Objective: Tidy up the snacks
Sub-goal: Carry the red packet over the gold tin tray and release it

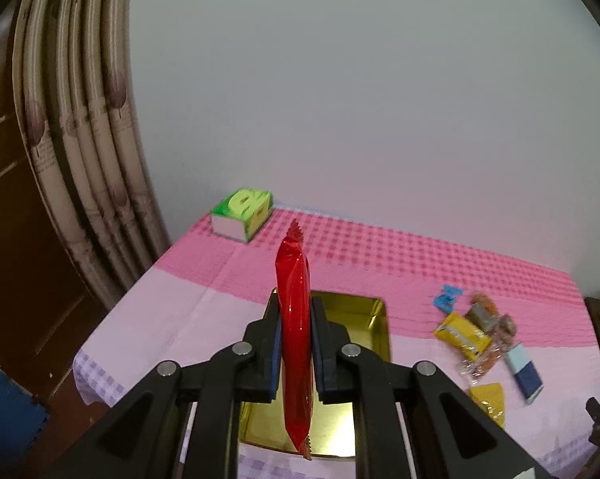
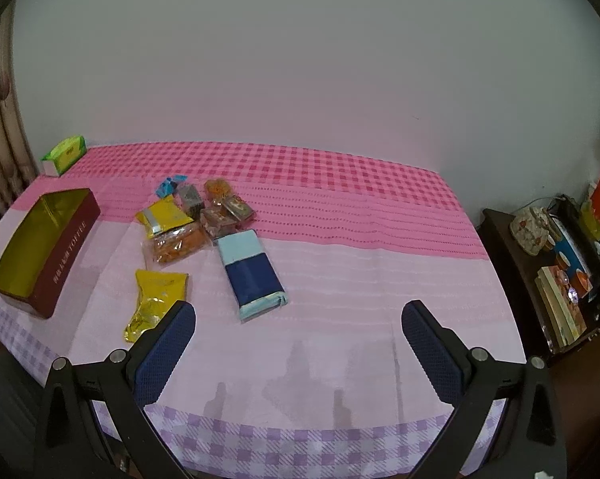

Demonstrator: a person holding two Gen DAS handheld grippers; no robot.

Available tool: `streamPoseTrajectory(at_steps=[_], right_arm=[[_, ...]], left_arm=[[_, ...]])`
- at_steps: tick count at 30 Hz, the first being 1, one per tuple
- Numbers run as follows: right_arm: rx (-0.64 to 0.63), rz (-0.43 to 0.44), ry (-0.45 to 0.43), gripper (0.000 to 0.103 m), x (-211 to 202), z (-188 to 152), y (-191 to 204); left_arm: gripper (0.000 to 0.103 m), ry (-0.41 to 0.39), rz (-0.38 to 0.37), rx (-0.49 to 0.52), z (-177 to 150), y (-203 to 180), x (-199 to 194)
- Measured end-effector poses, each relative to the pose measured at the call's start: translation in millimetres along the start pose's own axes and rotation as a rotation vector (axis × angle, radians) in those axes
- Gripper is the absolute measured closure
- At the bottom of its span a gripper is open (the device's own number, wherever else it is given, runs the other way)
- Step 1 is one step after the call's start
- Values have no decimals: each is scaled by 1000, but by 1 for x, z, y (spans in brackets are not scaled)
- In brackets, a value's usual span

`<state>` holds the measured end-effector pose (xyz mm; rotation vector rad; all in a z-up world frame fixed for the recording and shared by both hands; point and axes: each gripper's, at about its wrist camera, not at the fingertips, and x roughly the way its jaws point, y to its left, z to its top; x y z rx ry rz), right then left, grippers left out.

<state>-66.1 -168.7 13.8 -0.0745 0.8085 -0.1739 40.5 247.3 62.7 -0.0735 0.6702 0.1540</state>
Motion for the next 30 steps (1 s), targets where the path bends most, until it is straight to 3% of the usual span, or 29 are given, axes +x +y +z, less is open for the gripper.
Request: streamPoseTrajectory(at_steps=[16,30], right_arm=[[-79,-16,100,0,43,-20,21],[-127,-21,172,0,71,-33,29]], left_arm=[[91,151,70,51,-38,-6,98],[91,237,103,109,-44,-17,158]])
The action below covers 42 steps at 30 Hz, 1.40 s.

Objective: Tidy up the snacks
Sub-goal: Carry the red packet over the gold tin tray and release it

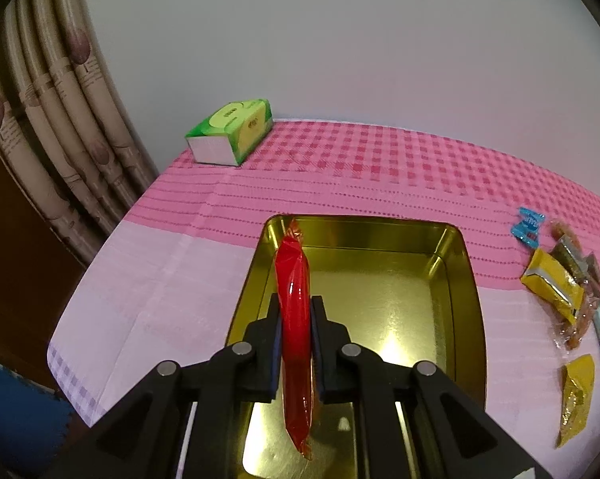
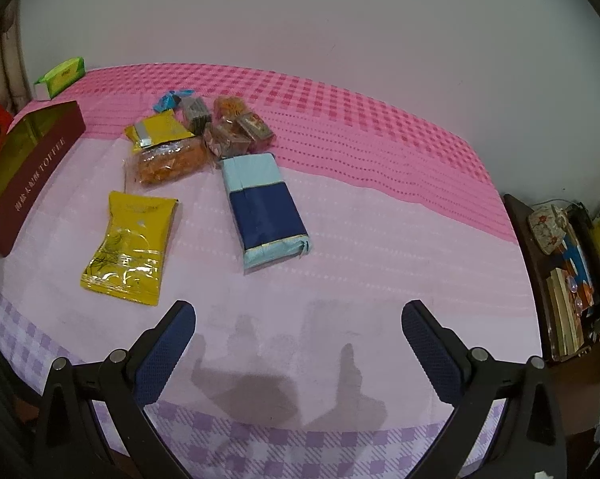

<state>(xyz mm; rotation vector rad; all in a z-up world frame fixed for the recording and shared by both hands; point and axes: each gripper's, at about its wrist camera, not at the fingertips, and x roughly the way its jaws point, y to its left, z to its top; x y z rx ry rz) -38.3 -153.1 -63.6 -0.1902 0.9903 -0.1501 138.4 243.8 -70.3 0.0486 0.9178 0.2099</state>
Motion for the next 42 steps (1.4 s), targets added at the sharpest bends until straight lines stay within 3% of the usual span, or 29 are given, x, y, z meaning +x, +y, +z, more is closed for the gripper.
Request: streamPoseTrajectory(at_steps=[23,26,28,29,35,37,42], right_arm=[[-19,-2,63,0,26,-10,9],[-20,-2,58,0,24,-10,12],[-18,-3,53,0,24,-10,13],[-15,-1,51,0,23,-10,13],[11,11,53,0,29,-12,11],[17,15,51,0,31,-12,10],[25,72,30,0,39,-7,8]], left_arm=[[90,85,19,15,21,-17,62],[84,83,-2,6,18,-12,63],[57,54,-17,-9,17,-7,57],[53,21,-32,-18,15,-2,47],[50,-102,-122,-73,0,34,-20],[40,-136,-162,-117,-19,51,-51],[38,-126,-229,-140,-85,70,-96]])
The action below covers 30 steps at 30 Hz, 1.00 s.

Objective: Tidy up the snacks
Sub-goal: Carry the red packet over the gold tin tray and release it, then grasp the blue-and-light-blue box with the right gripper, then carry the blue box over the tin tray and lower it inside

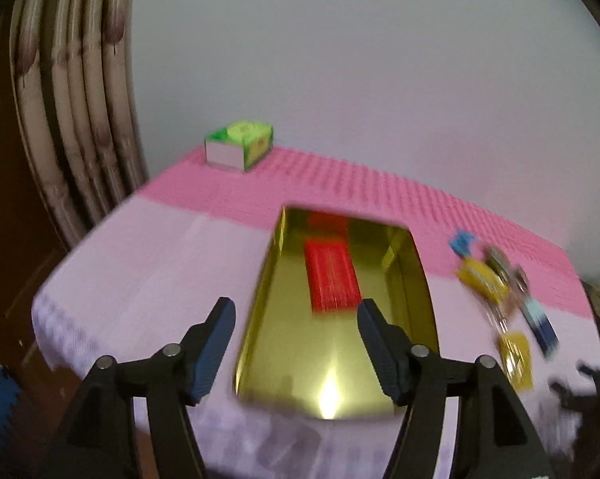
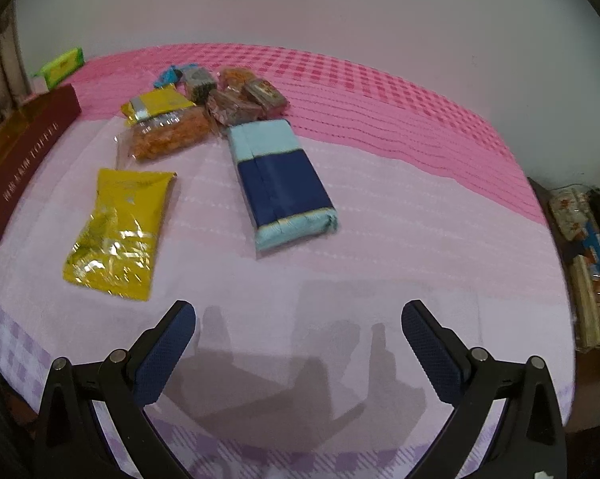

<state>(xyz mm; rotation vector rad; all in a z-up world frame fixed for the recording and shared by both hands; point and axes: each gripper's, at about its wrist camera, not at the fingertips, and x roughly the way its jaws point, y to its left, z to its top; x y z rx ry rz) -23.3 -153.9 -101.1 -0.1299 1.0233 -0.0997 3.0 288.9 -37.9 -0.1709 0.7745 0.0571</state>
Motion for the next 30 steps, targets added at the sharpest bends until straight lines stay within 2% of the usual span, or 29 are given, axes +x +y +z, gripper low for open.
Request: streamPoseTrajectory(at_steps=[2,5,8,11,15,16,17,18,21,22,30], right_arm=[[2,53,-21,0,3,7,-2],[-6,52,-29,0,13,23,-4],[15,72,-31,0,26,41,-13],[31,123,-12,0,42,60,-23],[14,125,1,2,63,81,-26],[7,139,4,7,66,83,-25],[-8,157,17,20,72,85,-23],[-26,162,31,22,77,85,-19],[-44,176,-7,35,74,87,-9],[-44,174,-13,51,73,87,-9],[-65,73,-22,54,51,79,1]], left_arm=[[38,17,-13,-19,-21,5,-14],[38,22,-46,-58,-46,7,-34],[38,-8,-67,-48,-61,2,-46],[38,3,-93,-37,-64,-2,-41],[38,2,-137,-31,-64,-5,-40],[38,2,-140,-28,-64,-6,-39],[38,0,-148,-26,-63,-7,-40],[38,-2,-154,-27,-63,-8,-41],[38,-11,-166,-36,-62,-7,-43],[38,-11,-169,-39,-61,-6,-44],[38,-22,-177,-40,-61,-9,-50]])
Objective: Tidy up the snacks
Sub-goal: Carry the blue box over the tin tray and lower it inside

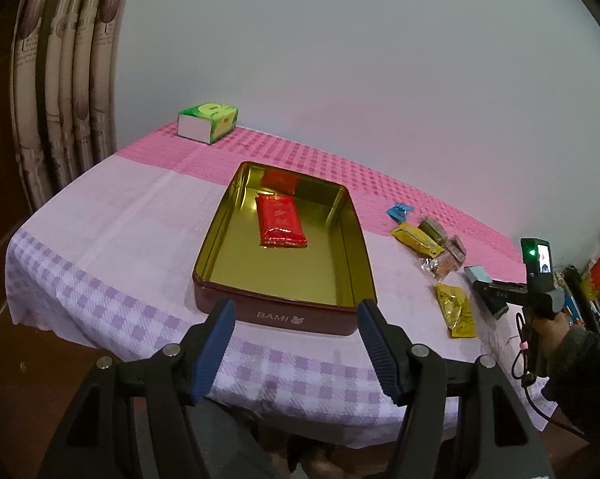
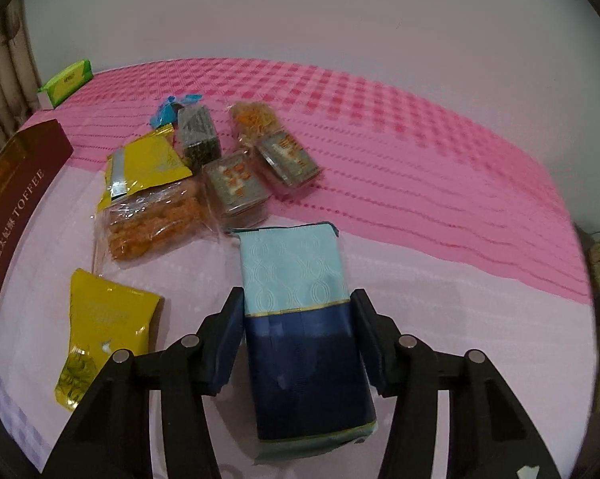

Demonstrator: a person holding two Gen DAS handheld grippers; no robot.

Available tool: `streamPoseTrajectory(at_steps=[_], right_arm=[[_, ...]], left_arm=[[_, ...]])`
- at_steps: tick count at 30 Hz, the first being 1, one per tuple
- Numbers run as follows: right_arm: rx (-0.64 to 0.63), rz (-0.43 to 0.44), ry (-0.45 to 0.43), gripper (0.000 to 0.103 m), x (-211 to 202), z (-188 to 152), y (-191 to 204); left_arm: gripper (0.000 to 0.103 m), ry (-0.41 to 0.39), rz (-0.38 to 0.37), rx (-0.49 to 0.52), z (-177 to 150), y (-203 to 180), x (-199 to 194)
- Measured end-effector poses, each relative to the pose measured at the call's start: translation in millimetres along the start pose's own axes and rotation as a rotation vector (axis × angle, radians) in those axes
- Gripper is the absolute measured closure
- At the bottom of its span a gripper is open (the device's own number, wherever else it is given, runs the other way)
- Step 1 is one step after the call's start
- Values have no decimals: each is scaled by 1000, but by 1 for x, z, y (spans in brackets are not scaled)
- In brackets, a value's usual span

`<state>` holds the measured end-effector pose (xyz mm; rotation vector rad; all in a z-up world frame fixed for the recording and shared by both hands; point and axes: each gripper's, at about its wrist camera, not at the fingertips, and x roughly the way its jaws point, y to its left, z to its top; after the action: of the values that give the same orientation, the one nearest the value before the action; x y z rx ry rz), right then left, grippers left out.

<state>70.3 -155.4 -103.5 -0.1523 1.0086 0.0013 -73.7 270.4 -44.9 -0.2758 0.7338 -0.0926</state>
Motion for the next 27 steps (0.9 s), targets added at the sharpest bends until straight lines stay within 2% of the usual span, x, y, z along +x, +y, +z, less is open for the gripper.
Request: streamPoseTrajectory(at_steps=[5,10,16,20,27], right_arm=[[29,-62,-34,54,-34,7,0],[44,-99,-80,54,-66,27,7],[8,-96,-150,54,-105,61,42],[-32,-73,-192,54,-126,83,78],[-106,-35,-225,54,-140,100,140]], left_arm=[[38,-16,6,-14,0,1,-7],[38,-50,46,-42,1,7,-16],[38,-92,108,-75,5,16,-27],[38,-111,134,-86,7,19,-32],[38,-148,175,-133,9,33,-41]])
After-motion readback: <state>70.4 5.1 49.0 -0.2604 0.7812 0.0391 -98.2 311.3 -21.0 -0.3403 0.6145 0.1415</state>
